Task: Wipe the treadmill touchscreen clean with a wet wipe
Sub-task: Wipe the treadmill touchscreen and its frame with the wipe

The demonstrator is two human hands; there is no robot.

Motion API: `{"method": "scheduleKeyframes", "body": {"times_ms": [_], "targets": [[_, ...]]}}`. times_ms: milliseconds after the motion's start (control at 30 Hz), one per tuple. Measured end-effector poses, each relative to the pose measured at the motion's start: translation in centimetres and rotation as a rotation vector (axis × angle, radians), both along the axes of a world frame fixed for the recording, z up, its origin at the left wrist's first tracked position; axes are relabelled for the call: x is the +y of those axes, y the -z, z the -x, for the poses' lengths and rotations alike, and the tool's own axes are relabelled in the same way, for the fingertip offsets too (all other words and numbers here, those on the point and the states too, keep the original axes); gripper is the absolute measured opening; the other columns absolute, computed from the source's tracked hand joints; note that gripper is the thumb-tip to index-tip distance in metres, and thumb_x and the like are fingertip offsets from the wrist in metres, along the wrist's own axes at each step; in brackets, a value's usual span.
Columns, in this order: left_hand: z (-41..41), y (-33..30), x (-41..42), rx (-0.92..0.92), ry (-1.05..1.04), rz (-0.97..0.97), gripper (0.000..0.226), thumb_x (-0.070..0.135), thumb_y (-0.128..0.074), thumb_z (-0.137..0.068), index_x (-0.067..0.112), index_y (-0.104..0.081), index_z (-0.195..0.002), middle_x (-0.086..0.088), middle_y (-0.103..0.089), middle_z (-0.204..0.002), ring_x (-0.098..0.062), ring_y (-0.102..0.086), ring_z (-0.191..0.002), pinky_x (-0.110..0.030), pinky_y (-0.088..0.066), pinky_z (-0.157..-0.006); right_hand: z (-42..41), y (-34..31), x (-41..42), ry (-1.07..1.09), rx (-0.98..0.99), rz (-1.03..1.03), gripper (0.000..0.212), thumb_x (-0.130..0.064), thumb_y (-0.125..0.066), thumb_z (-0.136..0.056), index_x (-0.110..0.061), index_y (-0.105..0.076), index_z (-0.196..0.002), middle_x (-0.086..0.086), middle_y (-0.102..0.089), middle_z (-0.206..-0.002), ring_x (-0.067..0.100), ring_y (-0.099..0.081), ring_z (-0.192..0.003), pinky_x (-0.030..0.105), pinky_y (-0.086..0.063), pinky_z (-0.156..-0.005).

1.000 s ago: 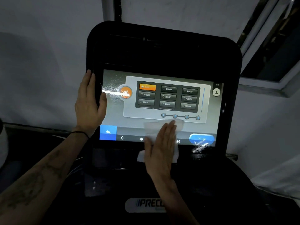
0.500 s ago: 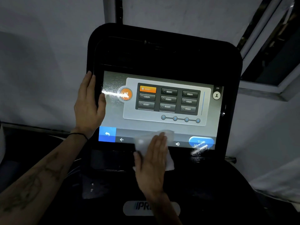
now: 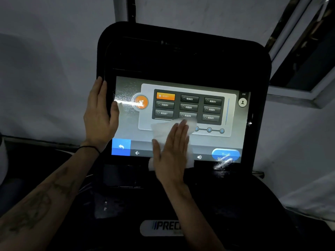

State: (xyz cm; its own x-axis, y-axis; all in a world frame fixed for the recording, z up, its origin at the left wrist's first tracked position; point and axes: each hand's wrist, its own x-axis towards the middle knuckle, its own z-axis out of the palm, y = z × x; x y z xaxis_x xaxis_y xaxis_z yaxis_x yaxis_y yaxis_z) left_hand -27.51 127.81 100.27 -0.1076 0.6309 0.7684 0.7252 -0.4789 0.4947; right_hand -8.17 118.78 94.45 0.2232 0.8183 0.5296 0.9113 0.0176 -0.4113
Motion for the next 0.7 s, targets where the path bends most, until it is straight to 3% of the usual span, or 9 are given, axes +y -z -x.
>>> {"method": "scheduleKeyframes", "body": {"times_ms": [100, 200, 400, 533, 700], "targets": [[-0.1, 0.0, 0.0, -0.019, 0.003, 0.006, 0.056, 0.024, -0.044, -0.105, 0.008, -0.036, -0.159, -0.008, -0.032, -0.168, -0.02, -0.035, -0.154, -0.027, -0.036, -0.119, -1.7, 0.5, -0.6, 0.091, 0.041, -0.003, 0.08, -0.053, -0.026, -0.106, 0.002, -0.008, -0.161, 0.017, 0.008, -0.17, 0.028, 0.007, -0.159, 0.044, -0.003, -0.129], [0.2, 0.1, 0.3, -0.014, -0.005, -0.018, 0.056, 0.024, -0.045, -0.106, 0.007, -0.038, -0.158, -0.009, -0.033, -0.167, -0.022, -0.036, -0.154, -0.03, -0.038, -0.118, 0.9, 2.9, -3.2, 0.026, -0.015, 0.049, 0.077, -0.05, -0.029, -0.107, 0.004, -0.012, -0.16, 0.02, 0.002, -0.17, 0.03, 0.003, -0.159, 0.047, -0.008, -0.128], [0.0, 0.1, 0.2, -0.011, 0.005, -0.019, 0.054, 0.022, -0.044, -0.106, 0.004, -0.038, -0.157, -0.012, -0.034, -0.166, -0.023, -0.036, -0.154, -0.014, -0.028, -0.119, -0.9, 0.0, 0.3, -0.007, -0.085, 0.028, 0.077, -0.047, -0.03, -0.107, 0.001, -0.005, -0.161, 0.016, 0.009, -0.171, 0.027, 0.008, -0.159, 0.042, -0.001, -0.129], [0.1, 0.1, 0.2, -0.016, -0.005, -0.014, 0.055, 0.021, -0.045, -0.106, 0.006, -0.038, -0.158, -0.01, -0.034, -0.167, -0.021, -0.036, -0.154, -0.016, -0.03, -0.119, -0.7, 2.2, -2.6, 0.047, -0.066, 0.038, 0.077, -0.046, -0.038, -0.107, 0.004, -0.013, -0.16, 0.019, 0.002, -0.171, 0.03, 0.003, -0.159, 0.05, -0.012, -0.127], [0.2, 0.1, 0.2, -0.009, -0.003, -0.001, 0.055, 0.022, -0.044, -0.106, 0.006, -0.036, -0.158, -0.009, -0.032, -0.167, -0.021, -0.035, -0.154, -0.015, -0.03, -0.118, 0.7, -0.6, 0.3, -0.066, -0.116, 0.029, 0.08, -0.053, -0.027, -0.107, 0.002, -0.008, -0.161, 0.018, 0.005, -0.171, 0.028, 0.007, -0.159, 0.042, -0.003, -0.129]]}}
